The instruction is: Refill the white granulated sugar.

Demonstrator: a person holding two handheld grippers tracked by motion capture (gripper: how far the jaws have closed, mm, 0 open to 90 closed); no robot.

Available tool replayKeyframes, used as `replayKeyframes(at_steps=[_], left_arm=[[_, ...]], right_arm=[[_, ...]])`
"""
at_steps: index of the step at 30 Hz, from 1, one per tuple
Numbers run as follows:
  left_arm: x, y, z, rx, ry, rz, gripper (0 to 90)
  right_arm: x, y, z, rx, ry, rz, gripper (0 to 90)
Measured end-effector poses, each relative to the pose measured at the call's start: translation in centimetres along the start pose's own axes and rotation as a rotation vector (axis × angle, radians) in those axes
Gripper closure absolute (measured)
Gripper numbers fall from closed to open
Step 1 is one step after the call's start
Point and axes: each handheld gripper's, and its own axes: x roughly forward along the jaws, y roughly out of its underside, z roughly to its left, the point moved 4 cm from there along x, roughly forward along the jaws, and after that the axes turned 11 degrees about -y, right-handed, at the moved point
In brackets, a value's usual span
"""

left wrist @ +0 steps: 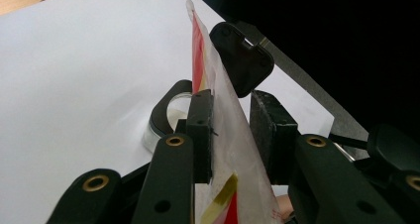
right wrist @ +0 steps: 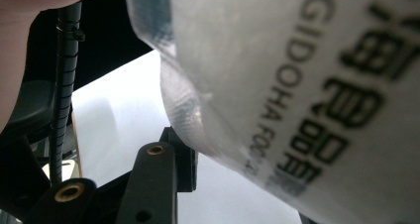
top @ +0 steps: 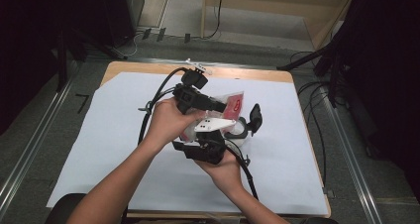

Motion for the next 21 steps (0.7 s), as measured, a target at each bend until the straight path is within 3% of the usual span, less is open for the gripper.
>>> replayKeyframes(at_steps=[21], left_arm=[[0.01, 0.06, -0.14, 0.01, -0.001, 0.0, 72.0]], right_arm=[[-0.01, 0.12, 0.06, 0.002, 0.007, -0.002, 63.8]])
